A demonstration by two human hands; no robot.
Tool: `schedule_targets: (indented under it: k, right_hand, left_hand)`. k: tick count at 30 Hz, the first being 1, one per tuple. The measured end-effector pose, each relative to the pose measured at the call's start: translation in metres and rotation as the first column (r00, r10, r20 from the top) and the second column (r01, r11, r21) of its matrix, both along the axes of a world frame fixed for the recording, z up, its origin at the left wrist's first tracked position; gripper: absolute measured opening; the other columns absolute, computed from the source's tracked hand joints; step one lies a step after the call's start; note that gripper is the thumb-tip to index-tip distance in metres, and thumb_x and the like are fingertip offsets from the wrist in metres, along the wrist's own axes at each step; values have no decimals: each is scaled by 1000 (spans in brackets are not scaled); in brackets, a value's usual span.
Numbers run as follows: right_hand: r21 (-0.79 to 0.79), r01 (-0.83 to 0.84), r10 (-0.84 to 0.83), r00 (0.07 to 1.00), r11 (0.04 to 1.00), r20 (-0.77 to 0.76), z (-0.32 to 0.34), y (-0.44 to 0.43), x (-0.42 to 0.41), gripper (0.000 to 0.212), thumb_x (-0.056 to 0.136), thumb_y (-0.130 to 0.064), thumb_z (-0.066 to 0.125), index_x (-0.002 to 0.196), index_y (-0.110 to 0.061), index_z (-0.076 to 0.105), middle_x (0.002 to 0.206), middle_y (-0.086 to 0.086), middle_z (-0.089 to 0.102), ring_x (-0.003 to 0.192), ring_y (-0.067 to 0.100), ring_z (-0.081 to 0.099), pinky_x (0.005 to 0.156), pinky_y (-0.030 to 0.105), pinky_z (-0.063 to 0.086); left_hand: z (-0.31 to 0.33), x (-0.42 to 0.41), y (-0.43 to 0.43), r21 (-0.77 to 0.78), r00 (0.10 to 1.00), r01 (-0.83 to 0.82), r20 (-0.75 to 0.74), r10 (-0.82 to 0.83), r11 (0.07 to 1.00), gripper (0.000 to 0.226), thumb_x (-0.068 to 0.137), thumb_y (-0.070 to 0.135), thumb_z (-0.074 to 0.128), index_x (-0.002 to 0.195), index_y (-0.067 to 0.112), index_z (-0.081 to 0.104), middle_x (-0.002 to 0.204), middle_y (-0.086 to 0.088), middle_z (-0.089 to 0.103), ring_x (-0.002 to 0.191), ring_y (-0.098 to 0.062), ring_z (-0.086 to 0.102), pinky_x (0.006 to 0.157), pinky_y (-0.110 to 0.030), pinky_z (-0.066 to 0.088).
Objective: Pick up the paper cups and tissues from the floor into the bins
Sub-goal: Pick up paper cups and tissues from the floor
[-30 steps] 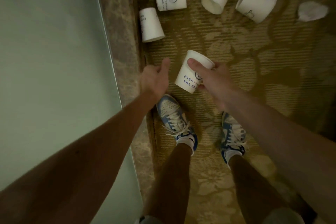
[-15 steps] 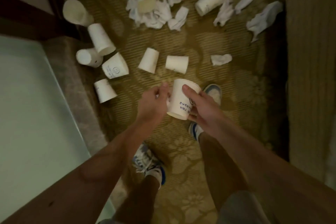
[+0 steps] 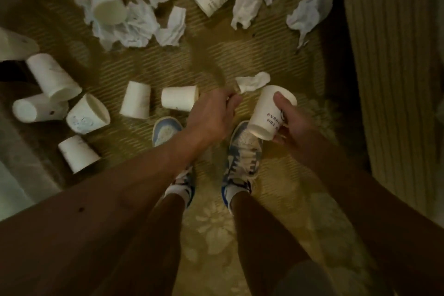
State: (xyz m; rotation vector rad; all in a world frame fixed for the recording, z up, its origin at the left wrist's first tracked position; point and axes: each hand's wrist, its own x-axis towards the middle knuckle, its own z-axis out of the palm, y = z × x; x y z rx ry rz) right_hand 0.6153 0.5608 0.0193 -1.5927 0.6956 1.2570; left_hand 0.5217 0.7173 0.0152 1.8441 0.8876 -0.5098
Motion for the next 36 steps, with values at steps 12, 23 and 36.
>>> schedule_targets:
  k: [12,23,36]
  right_hand:
    - [-23,72,-67,980,997,188,-149,-19,53,50,84,-43,69,124,-15,60,105,13,73,86,26,72,68,40,59]
    - [94,76,-107,916,993,386,-159,-11,56,61,61,-57,74,111,-22,65,92,7,76,78,23,74,60,34,56]
    - [114,184,-214,897,976,387,-153,-10,72,79,60,-58,72,124,-13,59,108,20,71,97,36,68,90,54,52]
  left_hand:
    - [-150,76,18,258,606,758,60,-793,599,57,99,48,46,151,41,23,139,-10,32,109,-24,51,82,-29,44]
    - [-173,111,60,559,285,780,82,-955,281,34,99,44,46,112,17,60,112,0,55,94,-17,58,73,-33,48]
    - [-160,162,51,353,727,466,370,-578,812,29,98,38,55,117,17,63,101,-1,71,86,-11,66,74,-30,53]
